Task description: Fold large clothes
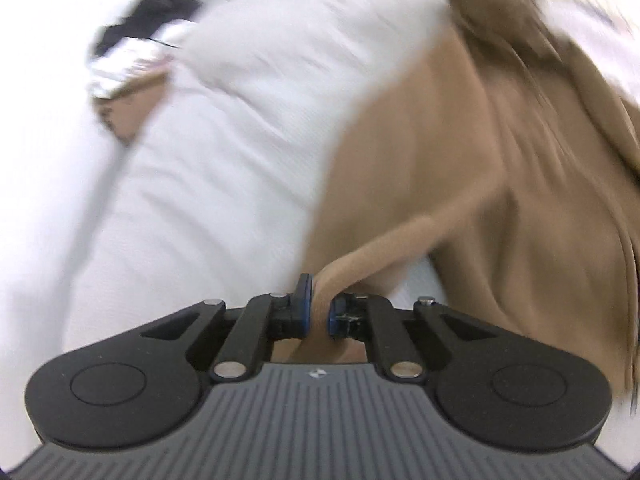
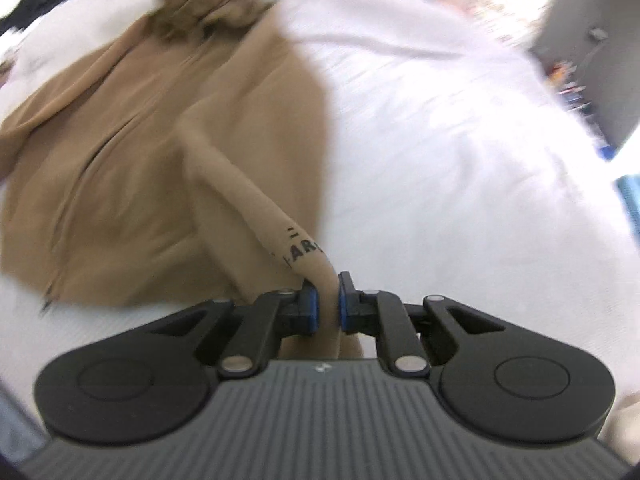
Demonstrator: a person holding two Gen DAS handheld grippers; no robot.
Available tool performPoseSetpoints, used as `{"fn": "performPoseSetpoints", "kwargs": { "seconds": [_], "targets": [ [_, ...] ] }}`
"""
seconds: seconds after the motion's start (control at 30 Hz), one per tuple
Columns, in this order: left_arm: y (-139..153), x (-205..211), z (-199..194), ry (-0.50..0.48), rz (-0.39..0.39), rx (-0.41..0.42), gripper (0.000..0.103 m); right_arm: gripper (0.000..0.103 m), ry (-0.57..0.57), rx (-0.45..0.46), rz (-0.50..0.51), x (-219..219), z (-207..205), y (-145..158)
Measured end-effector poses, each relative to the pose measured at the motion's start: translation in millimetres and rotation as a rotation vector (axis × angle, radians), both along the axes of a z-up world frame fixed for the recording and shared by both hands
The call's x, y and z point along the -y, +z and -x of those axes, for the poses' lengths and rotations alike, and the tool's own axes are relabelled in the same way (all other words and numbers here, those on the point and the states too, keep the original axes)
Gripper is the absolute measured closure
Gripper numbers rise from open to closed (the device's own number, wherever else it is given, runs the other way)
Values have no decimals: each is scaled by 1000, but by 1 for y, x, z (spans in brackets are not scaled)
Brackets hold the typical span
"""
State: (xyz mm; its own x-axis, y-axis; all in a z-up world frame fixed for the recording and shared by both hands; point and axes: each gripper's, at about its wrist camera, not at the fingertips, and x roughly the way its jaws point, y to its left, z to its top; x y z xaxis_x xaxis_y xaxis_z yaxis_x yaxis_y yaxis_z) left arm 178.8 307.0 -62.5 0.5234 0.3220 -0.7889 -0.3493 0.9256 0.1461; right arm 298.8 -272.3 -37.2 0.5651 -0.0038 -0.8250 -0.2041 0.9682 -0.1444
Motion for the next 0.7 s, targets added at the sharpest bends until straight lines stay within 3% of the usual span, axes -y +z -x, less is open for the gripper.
{"fn": "performPoseSetpoints", "kwargs": {
  "seconds": [0.13, 0.27, 0.33, 0.5, 0.7],
  "targets": [
    [51, -66, -21, 162, -33, 120, 95, 90, -117, 103, 43, 51, -48, 30],
    [87, -129, -50, 336, -79, 232, 95, 90, -254, 210, 80, 103, -97, 35],
    [97, -158, -79, 414, -92, 244, 95, 90, -342, 239, 91, 127, -119, 31],
    [70, -217, -128, 568, -91, 239, 95, 90, -516, 260, 150, 183, -183, -2],
    [-9, -274, -184, 676, -114, 154, 94, 90, -649, 193, 188, 236, -241, -76]
  ]
}}
